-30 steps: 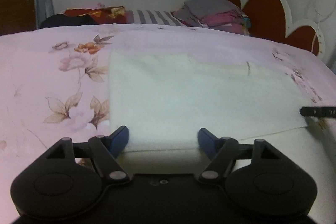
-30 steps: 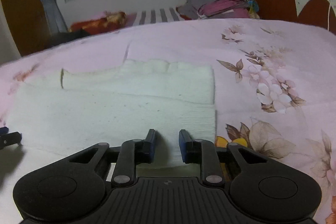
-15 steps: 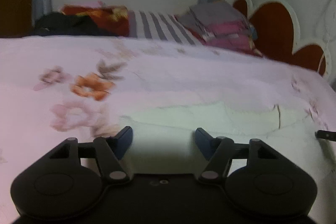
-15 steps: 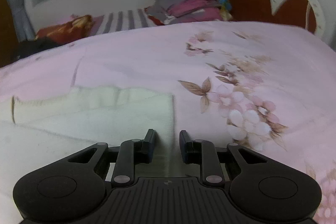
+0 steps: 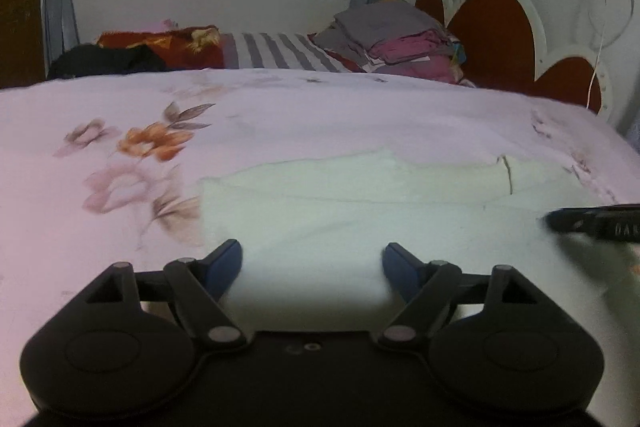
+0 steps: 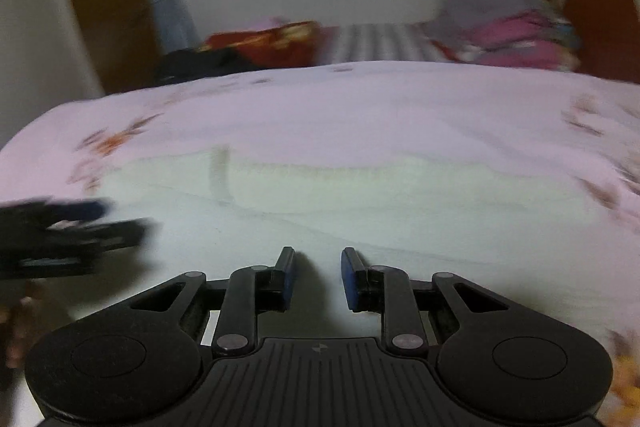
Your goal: Fold small clothes
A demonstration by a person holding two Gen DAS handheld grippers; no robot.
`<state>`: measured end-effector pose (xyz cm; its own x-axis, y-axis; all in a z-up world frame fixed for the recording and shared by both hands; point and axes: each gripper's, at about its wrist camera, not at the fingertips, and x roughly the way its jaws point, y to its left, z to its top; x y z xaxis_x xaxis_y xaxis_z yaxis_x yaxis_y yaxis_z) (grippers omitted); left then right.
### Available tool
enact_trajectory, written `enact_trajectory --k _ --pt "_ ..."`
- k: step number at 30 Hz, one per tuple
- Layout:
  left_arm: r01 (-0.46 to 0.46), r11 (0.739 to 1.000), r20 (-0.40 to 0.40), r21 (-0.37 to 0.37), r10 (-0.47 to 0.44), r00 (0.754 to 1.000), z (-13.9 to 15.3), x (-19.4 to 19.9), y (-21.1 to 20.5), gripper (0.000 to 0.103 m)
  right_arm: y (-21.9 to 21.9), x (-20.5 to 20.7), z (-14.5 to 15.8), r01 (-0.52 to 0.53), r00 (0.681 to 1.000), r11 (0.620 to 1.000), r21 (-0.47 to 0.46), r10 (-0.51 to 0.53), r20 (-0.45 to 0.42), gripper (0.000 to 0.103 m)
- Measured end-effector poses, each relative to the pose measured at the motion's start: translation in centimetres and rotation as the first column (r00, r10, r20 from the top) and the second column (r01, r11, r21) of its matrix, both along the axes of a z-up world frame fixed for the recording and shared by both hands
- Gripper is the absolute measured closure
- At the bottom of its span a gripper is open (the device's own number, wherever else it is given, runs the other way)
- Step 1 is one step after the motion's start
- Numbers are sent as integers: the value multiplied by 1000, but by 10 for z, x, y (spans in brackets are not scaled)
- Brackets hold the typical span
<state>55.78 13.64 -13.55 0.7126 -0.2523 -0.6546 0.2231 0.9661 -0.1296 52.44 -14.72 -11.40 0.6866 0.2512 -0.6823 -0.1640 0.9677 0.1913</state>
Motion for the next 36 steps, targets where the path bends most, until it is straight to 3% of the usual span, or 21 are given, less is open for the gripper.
enact_trajectory --k 3,5,7,12,16,18,21,23,25,28,30,32,36 --pt "-19 999 -9 42 19 1000 10 0 -1 32 -49 -7 -5 182 983 982 -51 -182 -3 80" --pt "-39 998 37 46 38 999 25 -8 -9 31 -66 -9 -1 204 978 979 -18 -205 -33 80" --pt "-23 1000 83 0 23 996 37 -23 -21 26 -63 -18 13 209 978 977 -32 -209 2 79" --pt "101 993 50 60 -104 993 21 -42 -71 27 -10 -46 25 0 1000 1000 -2 0 12 79" --pt "41 997 26 65 -43 999 5 -47 -49 30 12 -63 11 -139 990 990 -30 139 -9 79" --pt "27 998 13 55 -28 1000 4 -49 -35 29 -8 -69 8 -91 996 995 -49 91 -8 79" --pt "54 996 -3 69 -54 999 5 -48 -33 29 -57 -72 -3 135 991 972 -191 -136 8 80" --pt "38 998 -11 59 -38 999 7 -46 -34 29 -89 -73 -9 233 972 966 -116 -236 -15 79" --pt "27 998 -15 60 -26 1000 10 -47 -34 29 -100 -75 -7 251 967 967 -45 -253 -38 79" --pt "22 998 1 64 -22 1000 13 -55 -34 29 -92 -80 6 262 965 963 -57 -263 -5 79" --pt "23 996 -32 87 -20 999 7 -54 -35 29 -89 -79 10 232 973 971 -50 -231 22 79" --pt "18 995 -30 98 -15 999 6 -54 -37 28 -83 -72 0 216 975 972 -89 -220 -39 79" --pt "11 994 -27 107 -9 1000 5 -55 -39 27 -80 -73 -2 219 974 970 -109 -224 -37 79"
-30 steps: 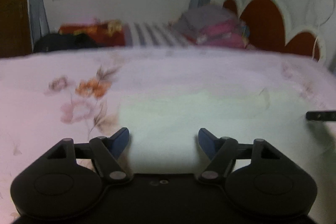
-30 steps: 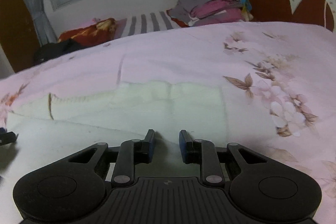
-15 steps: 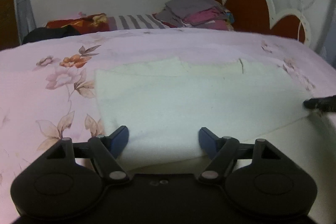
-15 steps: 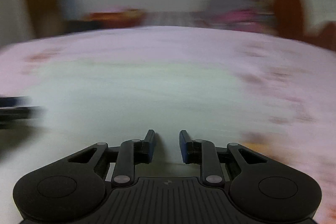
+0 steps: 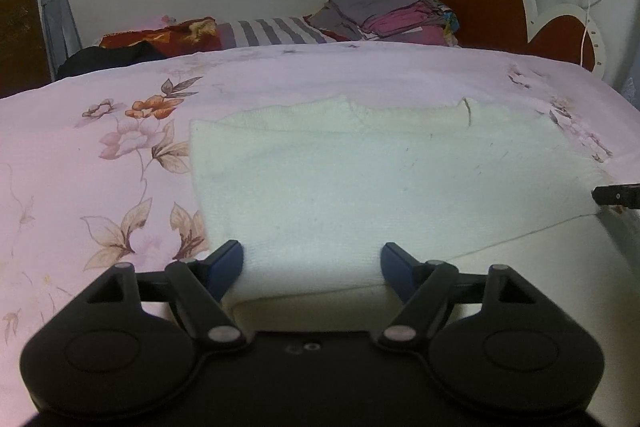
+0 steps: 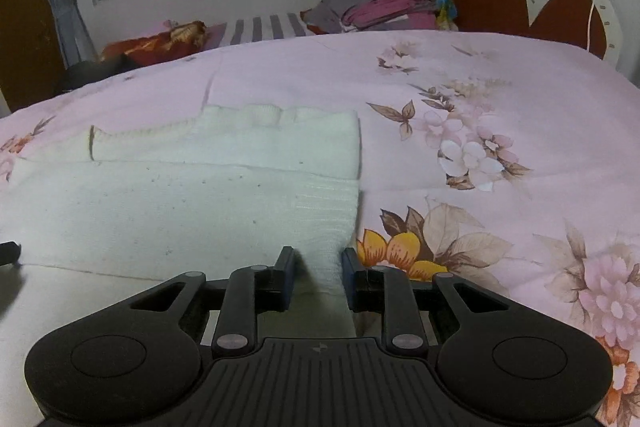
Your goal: Fold small clothes
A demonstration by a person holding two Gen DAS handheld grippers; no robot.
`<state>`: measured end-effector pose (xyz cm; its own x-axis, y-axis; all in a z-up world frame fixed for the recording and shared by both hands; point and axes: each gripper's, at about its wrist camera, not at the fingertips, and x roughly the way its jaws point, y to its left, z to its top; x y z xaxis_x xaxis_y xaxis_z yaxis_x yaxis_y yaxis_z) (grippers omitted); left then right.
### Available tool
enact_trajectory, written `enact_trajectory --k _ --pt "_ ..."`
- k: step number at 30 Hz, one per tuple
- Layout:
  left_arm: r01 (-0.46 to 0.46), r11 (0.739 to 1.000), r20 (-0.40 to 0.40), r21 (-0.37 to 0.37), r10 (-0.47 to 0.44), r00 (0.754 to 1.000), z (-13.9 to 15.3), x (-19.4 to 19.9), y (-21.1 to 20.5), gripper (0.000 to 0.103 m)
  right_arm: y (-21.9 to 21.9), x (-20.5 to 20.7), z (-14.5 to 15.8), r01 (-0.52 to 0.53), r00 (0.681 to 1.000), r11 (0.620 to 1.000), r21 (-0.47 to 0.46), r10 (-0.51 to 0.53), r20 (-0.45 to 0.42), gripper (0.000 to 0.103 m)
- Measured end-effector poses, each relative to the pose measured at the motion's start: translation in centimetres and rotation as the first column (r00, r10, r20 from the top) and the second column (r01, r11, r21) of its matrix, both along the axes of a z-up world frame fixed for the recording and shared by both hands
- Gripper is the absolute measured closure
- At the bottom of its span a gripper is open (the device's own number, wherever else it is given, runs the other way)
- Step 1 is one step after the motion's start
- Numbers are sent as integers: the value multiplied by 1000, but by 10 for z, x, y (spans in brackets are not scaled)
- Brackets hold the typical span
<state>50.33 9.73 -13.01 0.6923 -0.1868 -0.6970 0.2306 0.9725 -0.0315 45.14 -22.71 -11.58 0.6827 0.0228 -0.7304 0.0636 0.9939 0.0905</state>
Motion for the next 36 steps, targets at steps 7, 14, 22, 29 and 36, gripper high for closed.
enact_trajectory --k 7,14,22,29,36 --pt "0 1000 -6 15 0 1000 1 -2 0 24 -4 1 -5 -19 1000 1000 2 19 -9 79" --pt "-33 997 8 63 33 999 12 -37 5 1 -20 -25 20 -15 999 998 67 12 46 33" --pt "-80 997 -6 -5 80 997 20 -135 34 12 -65 -111 36 -13 998 976 220 -2 66 47" --pt "-59 996 -86 -69 53 995 18 -227 41 26 -95 -202 30 -17 1000 941 337 8 28 57" --pt "-138 968 -131 -208 112 985 16 -292 51 27 -111 -274 6 -44 996 869 493 77 -48 56"
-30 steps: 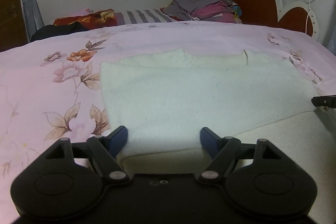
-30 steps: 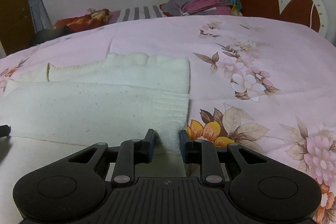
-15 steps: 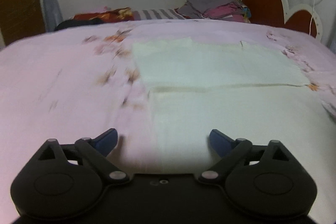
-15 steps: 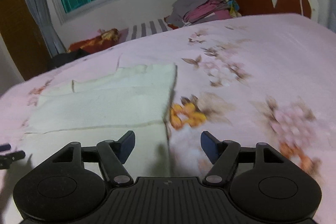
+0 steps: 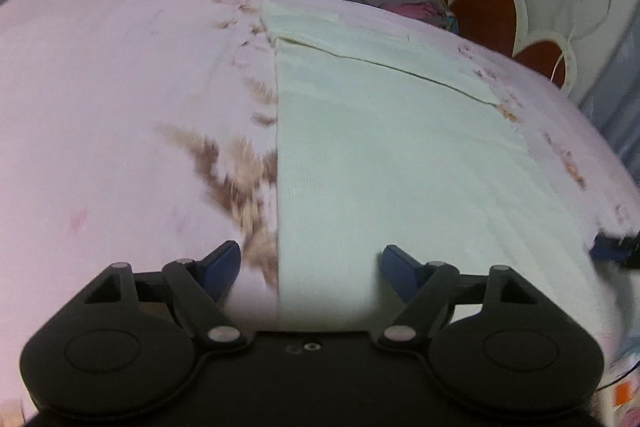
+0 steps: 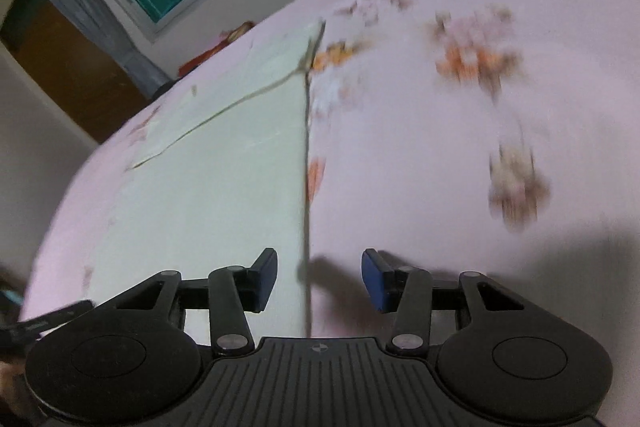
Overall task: Fold small clothes
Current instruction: 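Grasp the hem with both grippers and lift it toward the collar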
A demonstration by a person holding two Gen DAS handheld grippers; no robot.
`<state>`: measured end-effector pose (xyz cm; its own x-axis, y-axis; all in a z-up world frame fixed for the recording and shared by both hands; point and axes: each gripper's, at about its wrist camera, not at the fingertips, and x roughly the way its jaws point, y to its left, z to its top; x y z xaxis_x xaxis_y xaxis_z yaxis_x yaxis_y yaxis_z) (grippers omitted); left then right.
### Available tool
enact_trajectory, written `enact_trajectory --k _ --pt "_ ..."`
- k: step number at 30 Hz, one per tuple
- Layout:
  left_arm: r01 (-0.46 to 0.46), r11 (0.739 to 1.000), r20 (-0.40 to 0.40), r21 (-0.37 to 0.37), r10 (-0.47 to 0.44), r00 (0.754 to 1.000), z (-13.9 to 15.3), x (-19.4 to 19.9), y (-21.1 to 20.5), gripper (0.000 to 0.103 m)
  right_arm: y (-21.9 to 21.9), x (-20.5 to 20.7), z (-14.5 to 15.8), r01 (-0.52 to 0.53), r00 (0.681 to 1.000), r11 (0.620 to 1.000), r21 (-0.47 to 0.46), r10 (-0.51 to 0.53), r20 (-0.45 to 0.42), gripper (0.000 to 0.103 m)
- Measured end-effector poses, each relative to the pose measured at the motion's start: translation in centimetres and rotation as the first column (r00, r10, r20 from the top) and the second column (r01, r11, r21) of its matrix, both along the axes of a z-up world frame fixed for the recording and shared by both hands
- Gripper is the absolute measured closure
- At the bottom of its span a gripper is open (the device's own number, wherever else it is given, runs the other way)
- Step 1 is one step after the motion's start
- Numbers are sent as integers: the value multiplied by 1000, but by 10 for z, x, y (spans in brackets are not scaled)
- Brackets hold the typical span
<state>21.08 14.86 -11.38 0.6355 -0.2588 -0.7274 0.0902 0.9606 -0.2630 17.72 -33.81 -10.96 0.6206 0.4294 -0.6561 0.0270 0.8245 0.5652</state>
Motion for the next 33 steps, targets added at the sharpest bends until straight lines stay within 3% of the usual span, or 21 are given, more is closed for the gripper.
enact_trajectory --k 10,14,18,20,24,27,29,30,33 --pt "-103 971 -39 -214 96 995 -5 -59 21 37 -3 -61 -11 -53 997 983 176 61 -43 57" --pt "-111 943 -59 -313 98 993 -10 -59 26 38 -1 -64 -13 -61 997 973 223 72 -42 57" --pt "-128 910 -76 -393 106 991 -18 -45 27 38 -11 -51 -23 6 999 958 286 10 -53 57" --pt "-119 893 -94 -434 86 992 -22 -41 28 47 -14 -45 -28 15 998 950 313 4 -58 57" --pt "-100 889 -112 -447 55 992 -28 -44 30 62 -13 -49 -30 -25 997 937 349 48 -57 58" --pt "-117 883 -113 -454 74 991 -32 -48 32 73 -11 -52 -38 -36 995 923 383 68 -72 76" --pt "-133 892 -116 -432 91 989 -34 -49 33 99 -8 -48 -45 -41 994 916 399 79 -79 93" --pt "-146 890 -106 -431 111 988 -33 -52 35 99 -7 -46 -46 -41 994 920 390 78 -79 99" --pt "-123 878 18 -462 148 989 -21 -73 40 99 -9 -52 -33 -36 999 916 398 44 -12 101"
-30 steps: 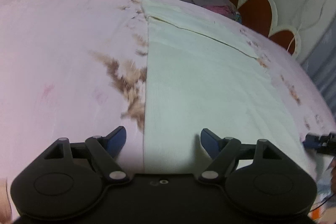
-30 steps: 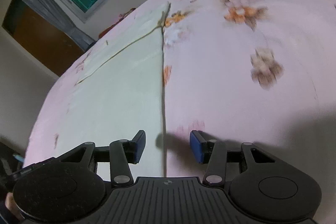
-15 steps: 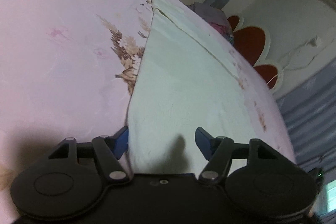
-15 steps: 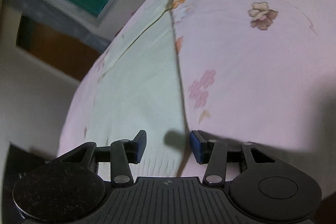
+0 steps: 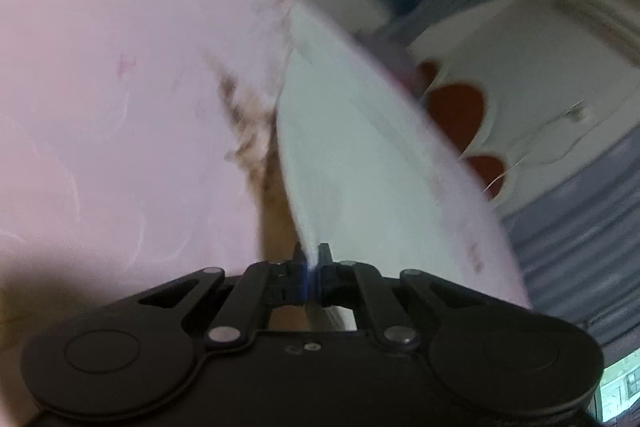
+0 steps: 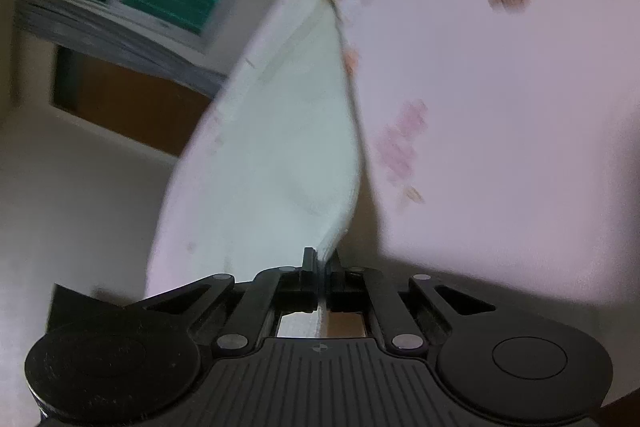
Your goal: Fold small clothes
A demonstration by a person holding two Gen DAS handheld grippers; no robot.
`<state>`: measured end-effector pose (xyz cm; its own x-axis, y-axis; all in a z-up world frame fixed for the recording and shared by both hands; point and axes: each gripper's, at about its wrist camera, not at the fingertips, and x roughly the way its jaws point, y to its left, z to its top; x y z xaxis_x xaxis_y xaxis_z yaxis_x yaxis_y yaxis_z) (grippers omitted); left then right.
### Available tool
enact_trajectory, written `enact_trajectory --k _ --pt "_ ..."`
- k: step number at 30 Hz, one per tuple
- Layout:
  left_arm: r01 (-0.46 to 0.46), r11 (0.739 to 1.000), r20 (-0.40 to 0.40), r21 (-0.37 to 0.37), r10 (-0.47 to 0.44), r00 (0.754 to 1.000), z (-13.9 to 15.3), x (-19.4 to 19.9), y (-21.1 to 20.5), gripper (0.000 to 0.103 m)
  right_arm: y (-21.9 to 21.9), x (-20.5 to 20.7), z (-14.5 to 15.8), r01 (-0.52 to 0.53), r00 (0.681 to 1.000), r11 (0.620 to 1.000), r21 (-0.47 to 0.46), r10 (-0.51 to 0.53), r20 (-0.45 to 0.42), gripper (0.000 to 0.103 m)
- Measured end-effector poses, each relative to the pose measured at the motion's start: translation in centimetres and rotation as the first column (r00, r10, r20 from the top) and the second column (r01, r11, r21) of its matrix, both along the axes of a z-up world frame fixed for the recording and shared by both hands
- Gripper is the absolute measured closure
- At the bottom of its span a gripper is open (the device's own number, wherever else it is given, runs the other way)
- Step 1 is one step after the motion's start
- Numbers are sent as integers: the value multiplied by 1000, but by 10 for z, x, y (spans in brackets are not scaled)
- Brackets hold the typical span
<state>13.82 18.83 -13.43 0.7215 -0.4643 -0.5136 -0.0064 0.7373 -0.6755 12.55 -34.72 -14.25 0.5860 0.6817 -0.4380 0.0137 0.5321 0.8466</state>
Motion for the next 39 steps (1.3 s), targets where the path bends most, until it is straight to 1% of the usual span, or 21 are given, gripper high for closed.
enact_trajectory --k 1,2,4,6,7,9,12,14,16,20,23,25,26,28,30,32,33,36,39 --pt "-1 1000 -7 17 1 1000 -1 0 -1 99 -3 -6 8 8 999 1000 6 -8 44 101" --pt "-4 1000 -29 27 5 1000 -6 1 -1 99 -4 -10 12 15 998 1000 -2 -15 57 101" --pt "-22 1000 -62 6 23 998 -16 6 1 99 1 -10 7 3 999 999 -48 -1 37 101" --pt "-44 999 -71 -28 42 997 -19 8 4 99 7 -7 1 -9 1000 997 -72 10 17 101" --pt "-51 998 -57 -43 48 997 -16 10 4 99 7 -5 2 9 1000 998 -62 -8 15 101" --pt "-42 998 -10 -51 41 999 -3 17 4 99 4 -1 11 41 998 999 -36 -40 38 101" --pt "-35 997 55 -69 39 998 22 37 2 99 2 15 38 59 993 997 -45 -54 104 101" --pt "-30 996 96 -85 38 995 44 62 0 99 2 33 59 77 986 996 -50 -68 151 101" --pt "-27 997 111 -77 35 993 67 87 -3 99 4 52 80 91 979 994 -61 -78 189 101" --pt "-14 997 176 -80 28 984 107 143 -10 99 12 97 123 119 963 988 -94 -91 254 101" --pt "-20 998 204 -67 33 978 119 190 -13 99 13 151 144 144 955 984 -101 -111 273 101" --pt "-32 998 203 -47 41 978 119 225 -15 99 12 185 150 162 953 981 -105 -128 274 101" --pt "-39 998 192 -48 47 980 116 242 -13 99 12 204 150 168 954 980 -110 -133 269 101" --pt "-45 998 142 -53 52 988 101 281 -12 99 9 241 143 178 961 976 -123 -146 235 101" --pt "-48 997 76 -56 52 996 79 314 -13 99 6 276 127 188 967 974 -128 -161 195 101" --pt "-50 998 -1 -46 50 999 53 341 -10 99 3 313 103 193 975 970 -147 -173 139 101" --pt "-48 998 -32 -43 46 998 41 353 -10 99 2 322 91 192 978 970 -151 -176 114 101" --pt "-32 999 -67 -36 30 997 23 375 -8 99 4 356 57 185 983 971 -154 -180 44 101" --pt "-23 999 -81 -30 21 997 16 395 -5 99 4 376 42 182 983 970 -159 -182 15 101"
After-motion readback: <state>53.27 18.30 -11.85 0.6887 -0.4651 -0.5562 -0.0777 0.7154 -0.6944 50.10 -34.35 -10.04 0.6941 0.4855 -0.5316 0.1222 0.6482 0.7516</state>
